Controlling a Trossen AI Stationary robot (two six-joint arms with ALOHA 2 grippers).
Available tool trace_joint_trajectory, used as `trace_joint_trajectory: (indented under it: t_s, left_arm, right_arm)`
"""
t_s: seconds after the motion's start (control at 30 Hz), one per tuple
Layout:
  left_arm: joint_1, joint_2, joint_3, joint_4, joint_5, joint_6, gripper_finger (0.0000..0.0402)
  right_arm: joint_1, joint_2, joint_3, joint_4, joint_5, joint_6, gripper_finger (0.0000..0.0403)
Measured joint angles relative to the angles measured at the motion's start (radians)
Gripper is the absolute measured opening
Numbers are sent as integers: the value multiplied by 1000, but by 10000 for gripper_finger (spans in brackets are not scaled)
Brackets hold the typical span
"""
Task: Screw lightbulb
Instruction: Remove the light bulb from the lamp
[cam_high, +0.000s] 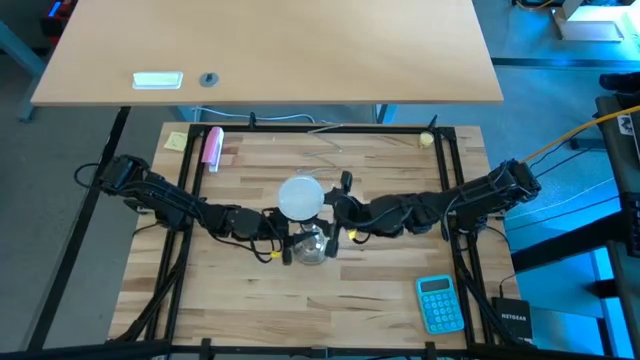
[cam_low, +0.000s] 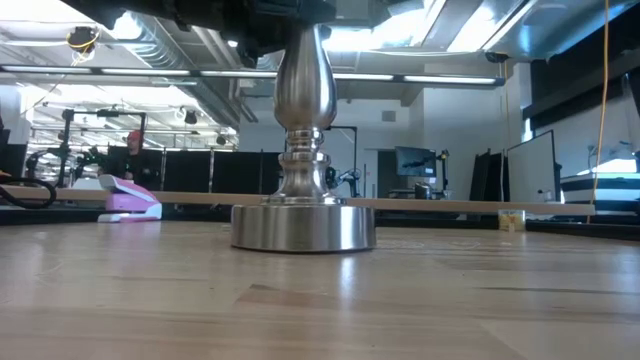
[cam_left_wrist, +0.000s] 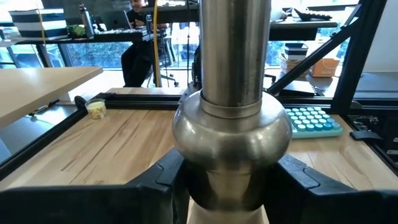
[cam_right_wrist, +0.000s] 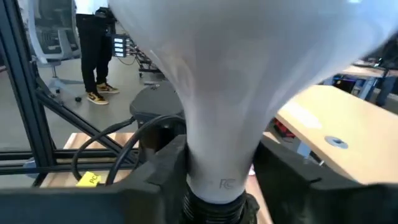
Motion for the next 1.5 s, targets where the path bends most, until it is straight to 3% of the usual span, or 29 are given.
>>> trace_joint_trajectory:
  t_s: [0.07,0.37,0.6,0.7,0.8,0.9,1.03,1.17,1.33,1.43,1.5]
  left_arm:
    - [0,-1,0,2,0,3,134]
    - [-46,-21,0,10,12,60,133]
    - [-82,-94,-1,3,295,78,133]
    - [-82,-98,-1,10,412,46,132]
    - [-71,-98,-1,8,402,38,132]
    - [-69,-98,-1,8,321,54,132]
    - [-79,-98,0,-21,187,73,132]
    - [-79,-97,0,-42,65,63,133]
    - [-77,-97,0,-63,-135,44,132]
    - [-77,-97,1,-78,-249,22,132]
    - [-77,-97,1,-90,-272,6,132]
  right_arm:
    - [-7,0,0,2,-25,9,138]
    - [-18,1,41,-29,-215,-11,138]
    - [-17,-5,75,-22,-541,21,107]
    - [-15,-5,74,-23,-620,20,89]
    - [-15,-5,74,-23,-574,16,60]
    - [-15,-5,74,-44,-471,18,42]
    - [-15,-47,103,-243,-345,42,48]
    - [-15,-80,118,-346,-276,86,101]
    - [-15,-53,116,-303,-245,96,202]
    - [-16,-26,116,-251,-171,95,254]
    - [-16,-9,116,-230,-81,95,277]
